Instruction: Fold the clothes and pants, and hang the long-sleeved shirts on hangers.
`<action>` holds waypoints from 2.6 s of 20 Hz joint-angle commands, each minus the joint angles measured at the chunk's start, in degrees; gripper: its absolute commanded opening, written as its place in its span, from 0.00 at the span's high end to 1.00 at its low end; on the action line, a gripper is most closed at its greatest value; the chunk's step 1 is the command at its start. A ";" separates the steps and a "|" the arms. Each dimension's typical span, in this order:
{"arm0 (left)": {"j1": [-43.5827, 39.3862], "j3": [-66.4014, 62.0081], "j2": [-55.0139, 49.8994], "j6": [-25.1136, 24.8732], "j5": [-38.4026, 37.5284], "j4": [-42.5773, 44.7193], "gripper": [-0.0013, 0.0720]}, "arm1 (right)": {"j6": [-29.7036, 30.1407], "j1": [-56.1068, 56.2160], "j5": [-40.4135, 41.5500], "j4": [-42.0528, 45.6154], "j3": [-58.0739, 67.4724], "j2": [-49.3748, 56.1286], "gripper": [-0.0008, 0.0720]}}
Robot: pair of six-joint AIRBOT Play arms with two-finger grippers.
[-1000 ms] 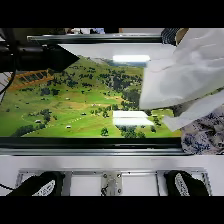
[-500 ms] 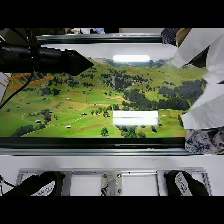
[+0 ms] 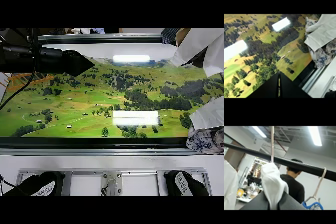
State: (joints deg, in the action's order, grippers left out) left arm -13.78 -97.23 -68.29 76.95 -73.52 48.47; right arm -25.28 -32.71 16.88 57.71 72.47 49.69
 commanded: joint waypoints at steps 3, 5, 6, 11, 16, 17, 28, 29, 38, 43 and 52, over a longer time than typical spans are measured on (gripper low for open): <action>-0.04 -0.07 -0.04 0.00 -0.46 0.04 0.96 | 0.02 -0.04 -0.87 0.35 1.14 0.04 0.97; -0.04 -0.07 -0.04 0.00 -2.05 0.04 0.96 | 0.04 -0.07 -0.83 0.37 1.14 0.22 0.97; -0.04 -0.07 -0.04 0.00 -2.89 0.04 0.96 | 0.15 -0.17 -0.79 0.37 1.14 0.46 0.97; -0.04 -0.07 -0.04 0.02 -3.91 0.02 0.96 | 1.27 -4.61 -0.85 -0.11 1.33 1.81 0.97; -0.04 -0.07 -0.04 0.02 -4.04 0.02 0.96 | 1.27 -9.44 -0.59 -2.49 3.48 3.93 0.97; -0.04 -0.07 -0.04 0.02 -4.13 0.02 0.96 | 1.27 -10.67 -0.33 -4.11 3.91 4.44 0.97; -0.04 -0.07 -0.04 0.70 -6.05 -0.07 0.96 | -1.68 -16.61 -2.08 -11.52 9.40 10.45 0.97; -0.04 -0.04 -0.04 1.01 -6.03 -0.09 0.96 | -1.64 -16.83 -3.28 -12.20 9.40 10.88 0.97; -0.04 -0.07 -0.02 1.07 -6.03 -0.09 0.96 | -1.51 -18.40 -9.51 -12.13 9.29 11.63 0.94; -0.04 -0.07 0.00 1.05 -6.05 -0.09 0.96 | -1.53 -18.38 -9.90 -12.13 9.29 11.15 0.37; -0.04 -0.07 0.00 1.03 -6.05 -0.07 0.96 | -1.81 -18.18 -21.62 -12.17 9.27 -0.11 0.38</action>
State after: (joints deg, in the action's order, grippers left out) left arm -13.80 -97.23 -68.29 78.02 -79.57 48.38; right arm -26.83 -50.98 3.29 45.63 81.76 53.58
